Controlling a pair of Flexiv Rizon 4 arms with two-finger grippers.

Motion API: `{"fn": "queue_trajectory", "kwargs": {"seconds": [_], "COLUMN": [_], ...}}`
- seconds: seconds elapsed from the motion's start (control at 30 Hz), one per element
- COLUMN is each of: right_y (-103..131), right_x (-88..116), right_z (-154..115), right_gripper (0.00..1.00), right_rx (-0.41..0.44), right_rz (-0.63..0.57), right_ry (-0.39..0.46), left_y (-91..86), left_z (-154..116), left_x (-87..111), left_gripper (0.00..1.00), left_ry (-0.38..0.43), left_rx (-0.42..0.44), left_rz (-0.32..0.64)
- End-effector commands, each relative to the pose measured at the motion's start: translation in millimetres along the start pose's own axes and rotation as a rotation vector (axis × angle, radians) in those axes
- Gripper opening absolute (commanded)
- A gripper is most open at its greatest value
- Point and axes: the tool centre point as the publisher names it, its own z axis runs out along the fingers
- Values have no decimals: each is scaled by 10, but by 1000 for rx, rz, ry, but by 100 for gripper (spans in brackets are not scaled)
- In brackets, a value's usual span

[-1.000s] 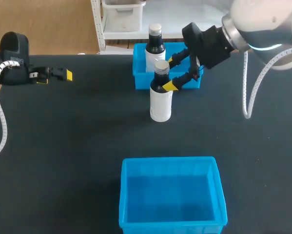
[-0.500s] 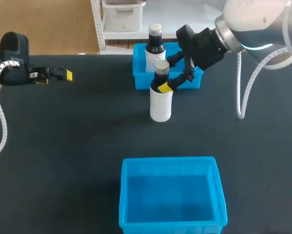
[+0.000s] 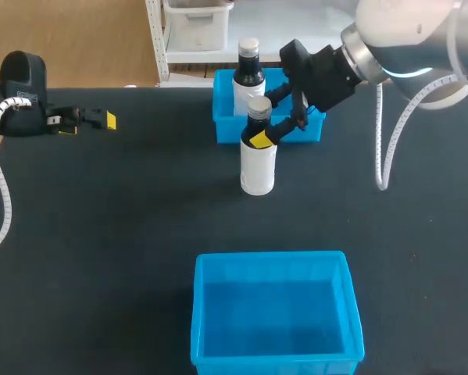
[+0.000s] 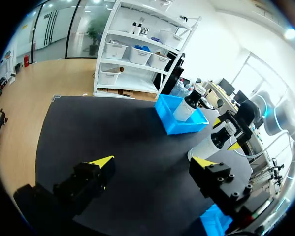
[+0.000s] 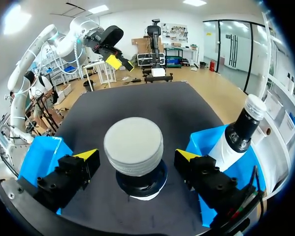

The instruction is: Pick up the bottle, and place it in the far bin if it is heavy, or in the near bin if it is light.

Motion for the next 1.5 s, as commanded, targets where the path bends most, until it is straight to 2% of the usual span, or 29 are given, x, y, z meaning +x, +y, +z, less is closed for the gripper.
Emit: {"fn": "queue_trajectory", "kwargs": {"seconds": [0.03, 0.4, 0.43, 0.47, 0.5, 0.53, 0.7, 0.73, 0.77, 0.8, 1.2, 1.5], "right_y": [-23, -54, -56, -57, -58, -58, -59, -58, -58, -58, -32, 24], "right_x": [4, -17, -18, -19, -20, -20, -18, -18, -18, -17, -24, -56], "right_z": [20, 33, 32, 30, 30, 29, 32, 33, 33, 33, -18, -123], "right_gripper": [100, 100, 91, 71, 57, 50, 25, 18, 4, 0, 0, 0], "right_rx": [-3, -11, -10, -10, -9, -8, -7, -7, -7, -7, 0, 42], "right_rz": [1, 15, 14, 14, 13, 11, 9, 9, 9, 9, -4, -38], "right_ry": [-2, -13, -13, -13, -14, -14, -13, -13, -13, -14, -29, -42], "left_y": [0, 0, 0, 0, 0, 0, 0, 0, 0, 0, 0, 0], "left_z": [0, 0, 0, 0, 0, 0, 0, 0, 0, 0, 0, 0], "left_x": [0, 0, 0, 0, 0, 0, 0, 0, 0, 0, 0, 0], "left_gripper": [100, 100, 100, 100, 100, 100, 100, 100, 100, 100, 100, 100], "left_ry": [0, 0, 0, 0, 0, 0, 0, 0, 0, 0, 0, 0], "left_rx": [0, 0, 0, 0, 0, 0, 0, 0, 0, 0, 0, 0], "left_rz": [0, 0, 0, 0, 0, 0, 0, 0, 0, 0, 0, 0]}}
